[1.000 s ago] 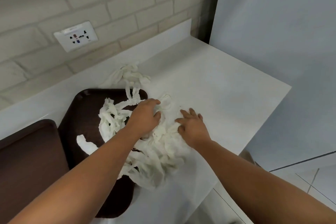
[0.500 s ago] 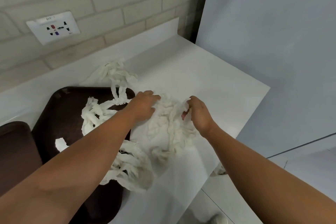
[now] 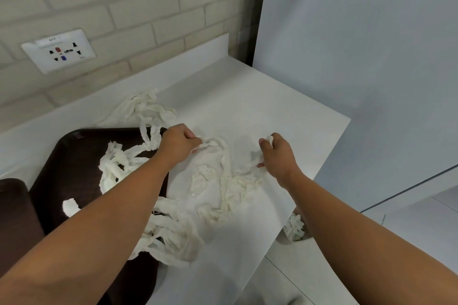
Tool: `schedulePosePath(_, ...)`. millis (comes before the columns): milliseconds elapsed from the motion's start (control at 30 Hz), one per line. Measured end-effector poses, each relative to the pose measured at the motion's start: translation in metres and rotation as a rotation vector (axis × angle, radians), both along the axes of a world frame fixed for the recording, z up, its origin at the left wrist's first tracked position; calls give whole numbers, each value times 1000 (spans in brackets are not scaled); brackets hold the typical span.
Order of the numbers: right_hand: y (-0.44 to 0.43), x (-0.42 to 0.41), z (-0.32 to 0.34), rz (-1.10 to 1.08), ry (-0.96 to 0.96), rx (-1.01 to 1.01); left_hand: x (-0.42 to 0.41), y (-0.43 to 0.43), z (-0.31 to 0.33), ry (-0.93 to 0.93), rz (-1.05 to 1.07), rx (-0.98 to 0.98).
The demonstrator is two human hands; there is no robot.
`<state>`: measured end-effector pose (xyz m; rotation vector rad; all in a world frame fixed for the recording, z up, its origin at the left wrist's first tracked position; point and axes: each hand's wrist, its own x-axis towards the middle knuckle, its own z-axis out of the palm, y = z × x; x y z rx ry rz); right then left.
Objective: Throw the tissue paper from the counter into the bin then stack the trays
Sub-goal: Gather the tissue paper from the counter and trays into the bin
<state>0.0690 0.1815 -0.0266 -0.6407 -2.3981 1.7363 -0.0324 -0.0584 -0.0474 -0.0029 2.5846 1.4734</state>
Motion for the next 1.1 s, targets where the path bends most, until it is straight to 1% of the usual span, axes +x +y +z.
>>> schedulePosePath(67,4,5,-4,45,-5,64,3,-1,4,-117,40,251)
schedulePosePath(100,6,7,-6,73,-11,84,6,0,8,-157,40,322)
schedulePosePath(167,9,13,-10,149,-48,128,9,5,14,-198,34,346)
schedulePosePath(267,16,22,-15,289,-111,252,9,9,19,-220,27,244)
schedulePosePath(333,21,28,-20,364,-127,351,13,11,22,-217,-27,152)
schedulePosePath(433,29,30,-27,396,-164,506,24,15,21,-78,-242,-113)
schedulePosePath(533,32,31,-33,409,-196,696,30,21,12,82,-388,-307)
schedulePosePath(600,34,33,-35,399,-192,777,30,25,2,135,-472,-374)
schedulePosePath(700,38,36,-35,408,-153,832,34,32,-5,130,-561,-407)
schedulePosePath(733,39,37,-35,416,-156,847,36,34,-6,139,-589,-448)
schedulePosePath(800,40,38,-32,394,-151,828,39,40,-10,174,-637,-555)
schedulePosePath(900,43,39,-25,256,-40,613,41,47,-14,206,-647,-605)
schedulePosePath(967,46,36,-17,194,-2,509,43,49,-15,222,-625,-613)
schedulePosePath(1033,48,33,-6,171,15,449,43,49,-14,222,-567,-586)
schedulePosePath(1100,49,29,5,156,37,410,42,49,-6,211,-474,-468)
